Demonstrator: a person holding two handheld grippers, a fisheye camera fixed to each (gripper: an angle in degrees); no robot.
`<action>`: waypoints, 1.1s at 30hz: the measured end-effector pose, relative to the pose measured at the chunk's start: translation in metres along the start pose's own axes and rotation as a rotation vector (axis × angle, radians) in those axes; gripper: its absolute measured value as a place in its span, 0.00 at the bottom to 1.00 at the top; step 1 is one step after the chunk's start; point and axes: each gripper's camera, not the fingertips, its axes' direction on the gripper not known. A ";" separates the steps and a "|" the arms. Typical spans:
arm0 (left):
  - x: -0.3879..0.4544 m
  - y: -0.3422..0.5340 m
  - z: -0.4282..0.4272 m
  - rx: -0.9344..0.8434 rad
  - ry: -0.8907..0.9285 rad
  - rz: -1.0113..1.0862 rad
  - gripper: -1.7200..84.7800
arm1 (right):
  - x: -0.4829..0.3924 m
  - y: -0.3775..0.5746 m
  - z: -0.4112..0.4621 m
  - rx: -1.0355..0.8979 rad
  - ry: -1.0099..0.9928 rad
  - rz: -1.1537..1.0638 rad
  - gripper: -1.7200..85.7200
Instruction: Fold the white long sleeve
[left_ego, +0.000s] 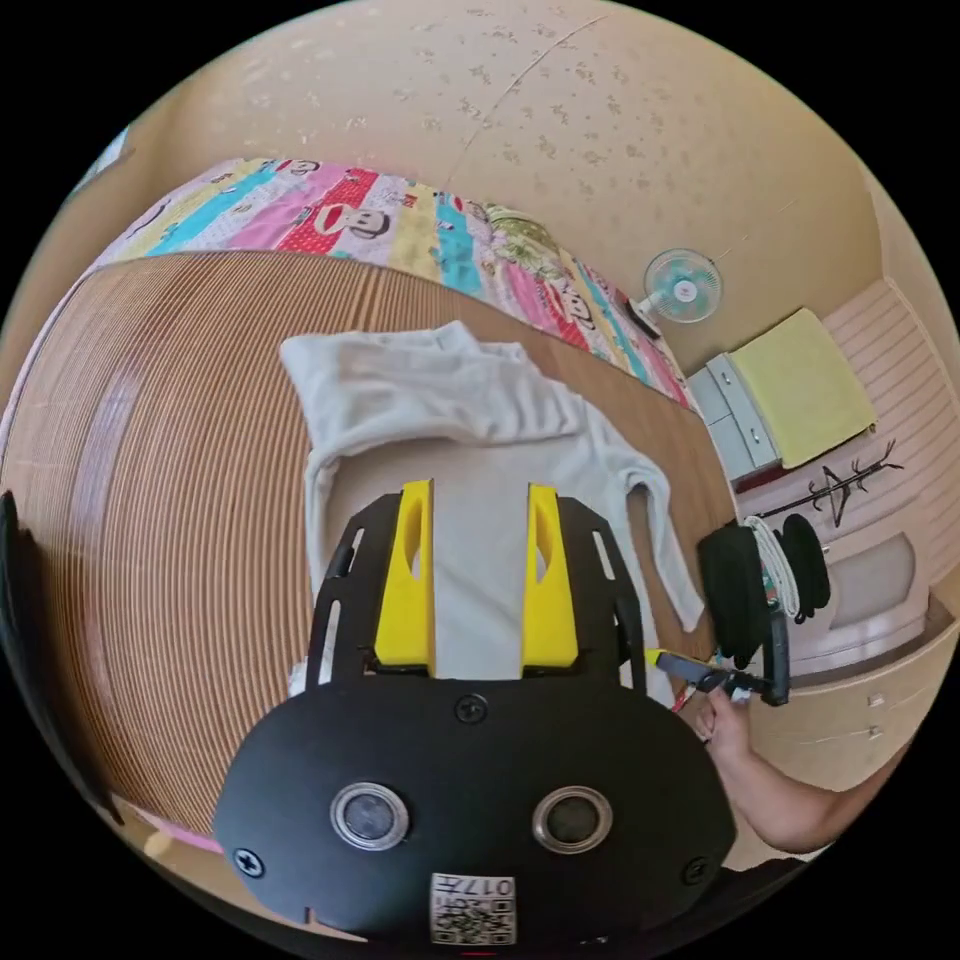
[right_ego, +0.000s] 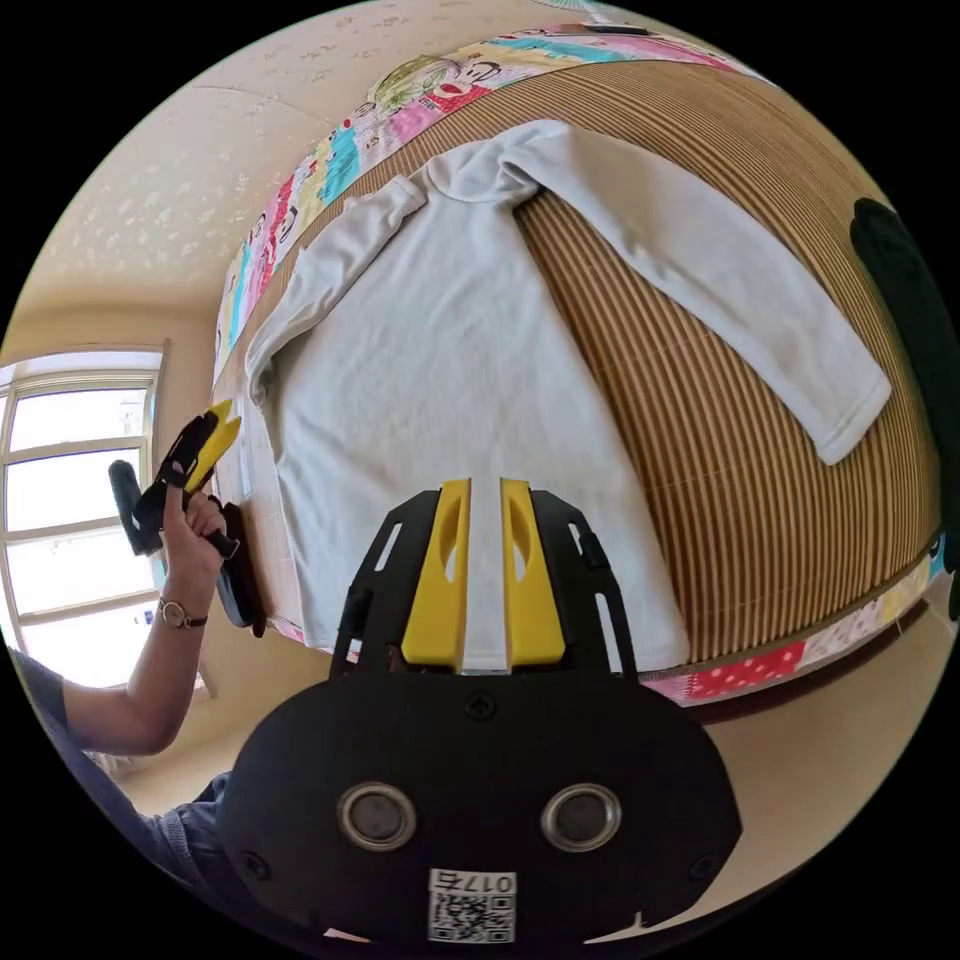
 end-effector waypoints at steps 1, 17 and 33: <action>-0.014 0.021 0.008 -0.067 -0.062 -0.066 0.19 | 0.007 -0.006 -0.003 -0.011 0.017 -0.028 0.10; -0.055 0.110 0.030 -0.393 -0.208 -0.173 0.06 | 0.112 -0.029 -0.035 -0.029 -0.344 0.333 0.08; -0.097 0.134 -0.008 -0.242 -0.218 -0.459 0.11 | 0.241 -0.059 -0.101 0.652 -0.770 0.885 0.06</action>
